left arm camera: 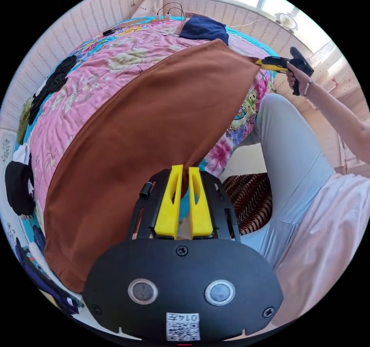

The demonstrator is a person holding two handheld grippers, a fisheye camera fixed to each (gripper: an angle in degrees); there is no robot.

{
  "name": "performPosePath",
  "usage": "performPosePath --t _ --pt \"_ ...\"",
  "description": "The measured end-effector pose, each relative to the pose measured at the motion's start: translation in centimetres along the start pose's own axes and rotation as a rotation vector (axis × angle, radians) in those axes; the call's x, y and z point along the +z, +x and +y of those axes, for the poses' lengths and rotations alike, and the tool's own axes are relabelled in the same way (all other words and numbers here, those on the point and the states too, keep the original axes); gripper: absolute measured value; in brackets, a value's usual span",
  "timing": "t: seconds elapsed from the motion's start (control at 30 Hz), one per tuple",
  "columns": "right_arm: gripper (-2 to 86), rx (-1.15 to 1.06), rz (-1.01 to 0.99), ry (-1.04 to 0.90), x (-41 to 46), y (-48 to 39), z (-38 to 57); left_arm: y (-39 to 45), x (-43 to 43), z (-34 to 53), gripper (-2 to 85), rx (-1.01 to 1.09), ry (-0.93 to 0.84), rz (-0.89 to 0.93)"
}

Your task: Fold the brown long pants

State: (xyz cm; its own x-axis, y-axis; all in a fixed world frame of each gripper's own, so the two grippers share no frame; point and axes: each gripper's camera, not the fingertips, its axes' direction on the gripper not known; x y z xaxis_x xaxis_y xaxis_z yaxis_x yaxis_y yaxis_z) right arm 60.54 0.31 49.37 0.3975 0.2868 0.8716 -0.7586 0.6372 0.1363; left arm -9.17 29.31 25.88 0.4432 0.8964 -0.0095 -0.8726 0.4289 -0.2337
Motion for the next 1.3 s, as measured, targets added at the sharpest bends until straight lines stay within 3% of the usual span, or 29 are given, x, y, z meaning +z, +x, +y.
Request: performPosePath --t 0.2,0.3,0.47,0.67,0.87,1.1,1.3 --pt "4.7 -0.062 0.094 0.06 0.5 -2.0 1.9 0.0 -4.7 0.6 5.2 0.015 0.039 -0.054" --pt "4.9 -0.257 0.193 0.055 2.3 -6.9 1.5 -2.3 -8.0 1.7 5.1 -0.04 0.095 -0.133" --pt "6.3 -0.843 0.32 -0.193 13.5 -20.8 1.4 -9.2 -9.2 2.2 6.4 -0.16 0.074 -0.306" --pt "7.8 -1.221 0.375 -0.504 28.8 -32.1 3.5 -15.9 -7.2 1.2 8.0 -0.204 -0.049 -0.377" --pt "7.0 -1.244 0.552 -0.74 40.6 -34.4 4.8 -20.7 -3.3 2.1 9.3 -0.304 -0.143 -0.26" --pt "1.4 -1.352 0.548 -0.741 41.9 -37.6 6.1 -19.5 -4.2 2.4 0.6 -0.194 -0.093 -0.313" --pt "2.9 -1.17 0.549 -0.73 46.4 -37.0 4.4 -21.7 -2.7 2.7 0.5 -0.308 -0.1 -0.26"
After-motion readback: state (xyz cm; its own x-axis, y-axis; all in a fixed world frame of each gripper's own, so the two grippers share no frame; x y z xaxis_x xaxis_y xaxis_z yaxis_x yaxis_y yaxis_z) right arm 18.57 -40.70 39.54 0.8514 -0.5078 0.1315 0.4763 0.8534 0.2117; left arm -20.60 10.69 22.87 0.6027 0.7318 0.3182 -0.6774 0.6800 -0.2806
